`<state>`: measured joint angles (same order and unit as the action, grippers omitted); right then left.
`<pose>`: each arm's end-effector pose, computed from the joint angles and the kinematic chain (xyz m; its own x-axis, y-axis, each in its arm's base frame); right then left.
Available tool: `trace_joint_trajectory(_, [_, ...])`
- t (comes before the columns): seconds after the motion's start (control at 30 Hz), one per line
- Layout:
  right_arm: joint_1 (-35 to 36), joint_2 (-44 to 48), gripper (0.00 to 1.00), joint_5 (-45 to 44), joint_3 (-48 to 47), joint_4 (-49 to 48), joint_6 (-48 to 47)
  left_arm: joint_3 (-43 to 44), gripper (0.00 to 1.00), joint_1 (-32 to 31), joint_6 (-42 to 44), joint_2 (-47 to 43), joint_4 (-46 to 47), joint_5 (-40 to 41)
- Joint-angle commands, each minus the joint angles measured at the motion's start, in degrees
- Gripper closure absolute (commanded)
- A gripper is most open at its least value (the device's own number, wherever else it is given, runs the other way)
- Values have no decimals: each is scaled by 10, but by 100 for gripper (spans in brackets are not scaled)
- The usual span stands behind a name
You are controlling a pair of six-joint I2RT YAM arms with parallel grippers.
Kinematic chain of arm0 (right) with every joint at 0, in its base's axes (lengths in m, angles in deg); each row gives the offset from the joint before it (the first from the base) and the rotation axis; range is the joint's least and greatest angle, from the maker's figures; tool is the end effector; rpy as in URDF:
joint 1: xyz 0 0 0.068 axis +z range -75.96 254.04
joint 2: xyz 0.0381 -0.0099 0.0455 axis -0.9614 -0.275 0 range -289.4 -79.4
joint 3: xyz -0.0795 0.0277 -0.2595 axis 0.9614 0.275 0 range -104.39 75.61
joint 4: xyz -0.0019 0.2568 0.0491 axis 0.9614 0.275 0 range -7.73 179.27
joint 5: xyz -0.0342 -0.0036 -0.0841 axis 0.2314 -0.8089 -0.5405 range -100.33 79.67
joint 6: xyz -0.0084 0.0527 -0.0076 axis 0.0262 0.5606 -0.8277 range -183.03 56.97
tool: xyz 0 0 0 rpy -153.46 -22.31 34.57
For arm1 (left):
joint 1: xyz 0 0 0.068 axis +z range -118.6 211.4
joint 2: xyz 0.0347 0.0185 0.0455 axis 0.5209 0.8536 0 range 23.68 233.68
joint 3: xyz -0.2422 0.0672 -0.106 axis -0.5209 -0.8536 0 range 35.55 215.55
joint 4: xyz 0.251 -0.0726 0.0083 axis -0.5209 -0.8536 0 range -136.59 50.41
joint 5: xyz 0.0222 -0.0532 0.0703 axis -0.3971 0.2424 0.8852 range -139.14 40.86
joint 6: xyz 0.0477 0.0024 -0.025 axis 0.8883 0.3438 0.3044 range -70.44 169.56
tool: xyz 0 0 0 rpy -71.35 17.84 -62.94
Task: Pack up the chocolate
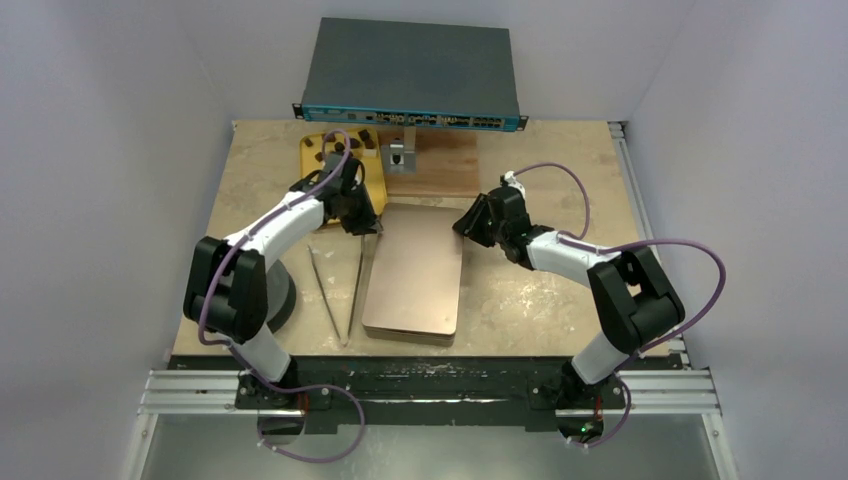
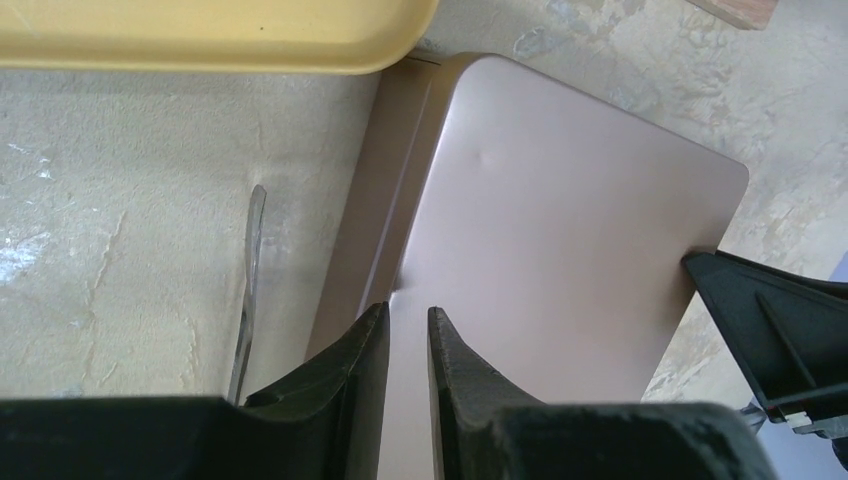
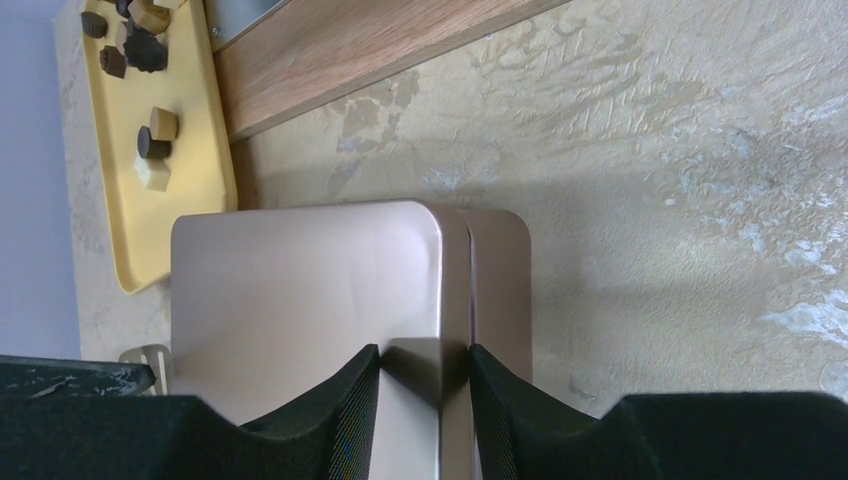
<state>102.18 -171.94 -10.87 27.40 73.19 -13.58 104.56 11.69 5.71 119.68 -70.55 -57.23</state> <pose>0.2984 0.1593 0.1857 -0.6841 0.4957 -0.5351 0.0845 0.7825 0.6169 0.3289 -0.1231 0.2257 -0.8554 -0.4223 -0.3000 -0.2614 0.8519 -0.4538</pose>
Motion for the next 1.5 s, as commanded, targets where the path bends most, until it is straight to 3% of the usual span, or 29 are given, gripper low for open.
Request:
trace_joint_trajectory(0.0, [6, -13, 66, -3, 21, 24, -1, -13, 80, -3, 7, -34, 4, 6])
trace_joint_trajectory(0.3, [5, 5, 65, -14, 19, 41, -10, -37, 76, -3, 13, -90, -23, 40])
trace_joint_trajectory(0.57, [7, 26, 64, -12, 12, 58, -16, -126, 63, -17, -5, -253, -63, 54])
trace_joint_trajectory(0.8, [13, 37, 61, -14, 5, 70, -18, -265, 56, -77, -104, -422, -91, 79])
trace_joint_trajectory(1.03, [25, 38, 53, -26, -16, 90, -28, -329, 46, -146, -172, -487, -91, 65])
trace_joint_trajectory(1.47, [25, 40, 52, -38, -53, 125, -42, -394, 43, -195, -308, -576, -123, 84])
